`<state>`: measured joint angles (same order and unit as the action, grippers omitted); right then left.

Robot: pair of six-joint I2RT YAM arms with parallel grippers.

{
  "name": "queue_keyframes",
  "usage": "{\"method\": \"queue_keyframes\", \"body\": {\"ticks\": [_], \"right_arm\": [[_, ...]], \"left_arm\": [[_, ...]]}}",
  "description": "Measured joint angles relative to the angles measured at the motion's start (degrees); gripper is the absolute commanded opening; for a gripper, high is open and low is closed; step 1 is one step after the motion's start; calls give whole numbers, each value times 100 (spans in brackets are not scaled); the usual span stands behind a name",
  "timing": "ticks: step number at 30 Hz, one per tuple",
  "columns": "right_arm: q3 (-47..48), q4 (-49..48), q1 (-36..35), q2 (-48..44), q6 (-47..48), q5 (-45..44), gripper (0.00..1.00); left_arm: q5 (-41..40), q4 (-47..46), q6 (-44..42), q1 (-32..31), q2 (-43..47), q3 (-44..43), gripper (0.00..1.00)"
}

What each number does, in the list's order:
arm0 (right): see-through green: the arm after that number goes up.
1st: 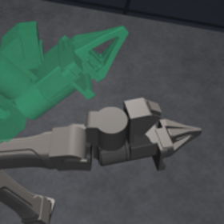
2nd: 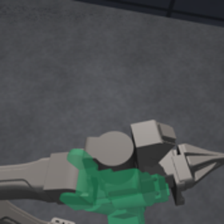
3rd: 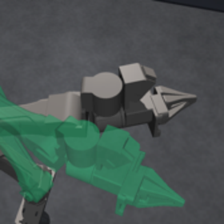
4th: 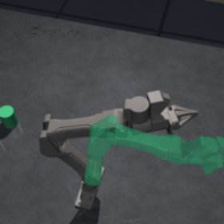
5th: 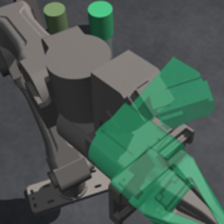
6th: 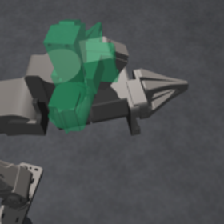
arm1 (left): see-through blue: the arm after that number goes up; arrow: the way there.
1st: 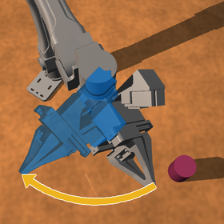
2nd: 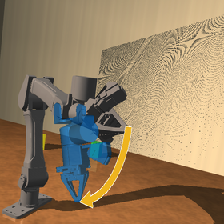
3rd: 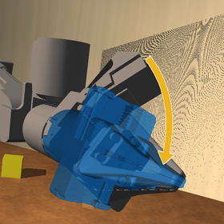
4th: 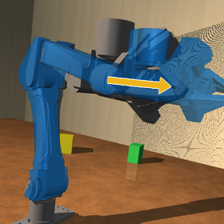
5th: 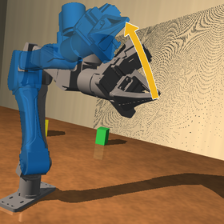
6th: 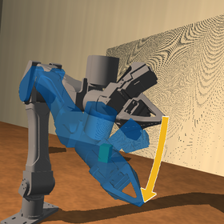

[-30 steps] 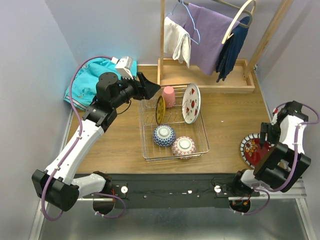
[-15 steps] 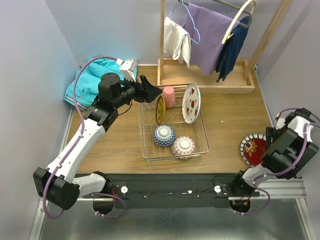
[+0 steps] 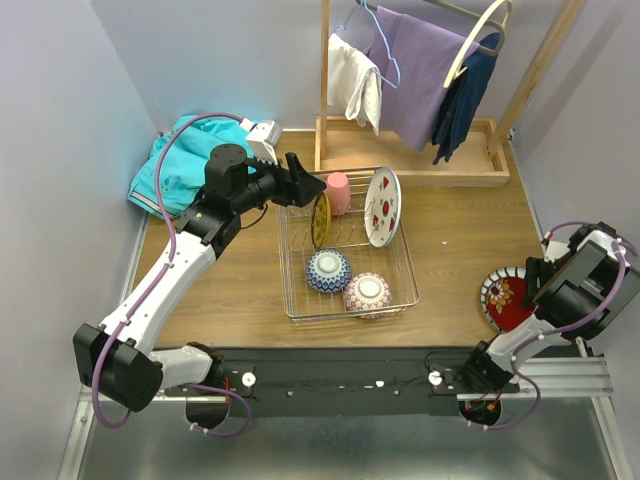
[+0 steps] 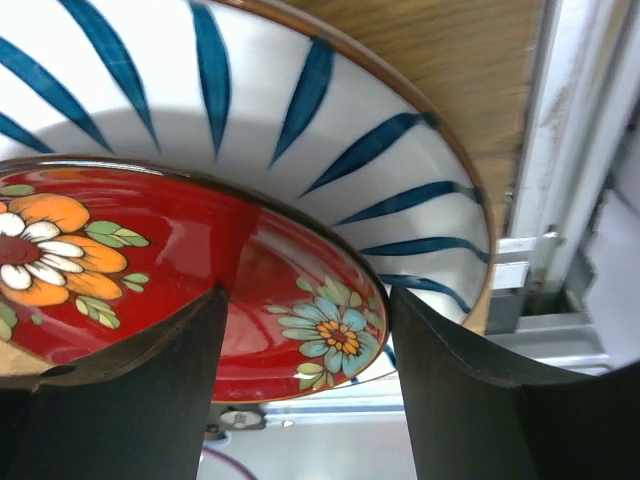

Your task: Load the mixed dishes into the dish rack

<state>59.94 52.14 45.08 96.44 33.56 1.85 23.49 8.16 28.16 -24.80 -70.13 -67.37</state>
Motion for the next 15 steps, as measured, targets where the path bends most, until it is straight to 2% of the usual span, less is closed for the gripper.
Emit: {"method": "queue_keyframes", "body": {"ticks": [1,3,6,7,9,10,15], "right_arm": [[28,48,7,48,-4,26,67],[63,103,35,101,-9,81,66],[94,149,66,131,-2,157,52],[109,173,74,149,-2,214,38],[142,216,87,177,-15,308,30],[151,229,90,184,-22,369,20],[293,562,116,275,-50,1001,4]], "left_arm": [[0,17,-24,0,-4,0,75],[0,46,-66,0,-13,0,75],[0,98,-96,0,-31,0,75],[0,103,-96,0,-42,0,75],[0,103,-98,4,-52,0,75],[0,98,-98,4,-61,0,75],[-2,87,-92,4,-61,9,75]]}}
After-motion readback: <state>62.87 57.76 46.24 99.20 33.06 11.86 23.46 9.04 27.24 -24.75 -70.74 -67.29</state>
